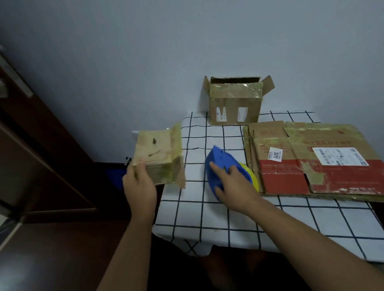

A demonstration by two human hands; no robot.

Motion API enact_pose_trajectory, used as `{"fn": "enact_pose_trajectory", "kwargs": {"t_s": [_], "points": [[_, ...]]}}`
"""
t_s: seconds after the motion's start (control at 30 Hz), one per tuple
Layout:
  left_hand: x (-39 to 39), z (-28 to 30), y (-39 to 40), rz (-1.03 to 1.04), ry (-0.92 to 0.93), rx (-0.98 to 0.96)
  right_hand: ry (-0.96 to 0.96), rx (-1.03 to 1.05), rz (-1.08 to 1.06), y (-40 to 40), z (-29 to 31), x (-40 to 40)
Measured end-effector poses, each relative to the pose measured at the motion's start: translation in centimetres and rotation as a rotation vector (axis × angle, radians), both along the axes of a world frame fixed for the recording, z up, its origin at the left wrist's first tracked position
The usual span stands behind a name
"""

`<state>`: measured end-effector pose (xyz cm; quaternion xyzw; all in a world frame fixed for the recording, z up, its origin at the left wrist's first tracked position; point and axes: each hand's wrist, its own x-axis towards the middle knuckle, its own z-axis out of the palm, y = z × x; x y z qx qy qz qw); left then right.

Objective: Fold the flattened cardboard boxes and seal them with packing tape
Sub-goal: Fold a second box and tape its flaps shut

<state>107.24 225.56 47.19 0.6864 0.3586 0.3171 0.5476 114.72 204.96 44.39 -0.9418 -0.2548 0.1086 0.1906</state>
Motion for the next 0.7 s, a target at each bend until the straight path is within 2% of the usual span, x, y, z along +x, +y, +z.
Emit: {"fn": "enact_pose_trajectory", "kwargs": {"t_s": [0.07,0.13,0.3,0.37,0.43,0.5,0.57,0.63,0.7], "points": [[-0.1,0.2,0.5,0.004,-0.122,-0.389,-0.039,-0.133,0.064,1.4,-0.9,-1.0],[-0.4,0.0,0.5,-0.05,-0.177,-0.606,-0.041,-0.23,0.1,2.3,-1.7,-1.3],[-0.9,0.0,-0.5,-0.15,-0.226,-0.805,0.097,-0.363,0.217,2.8,-2.6,-1.4],[-0.7,0.3,-0.5,-0.153,-0.226,-0.858,0.127,-0.338,0.218,2.4,-1.8,-1.1],[-0.5,0.6,-0.6,-0.181,-0.197,-0.877,-0.004,-0.215,0.127,1.9,-0.5,-0.4],[-0.2,0.9,-0.9,-0.226,-0.159,-0.875,-0.038,0.047,-0.03,1.3,0.7,0.6],[0.0,1.2,-1.4,-0.279,-0.109,-0.9,0.217,0.418,-0.154,0.9,1.6,1.5],[0.4,1.5,-2.1,-0.332,-0.033,-0.93,0.472,0.739,-0.161,0.7,2.1,1.6],[0.6,1.5,-2.7,-0.389,0.047,-0.906,0.544,0.914,-0.127,0.6,2.2,1.5]]}}
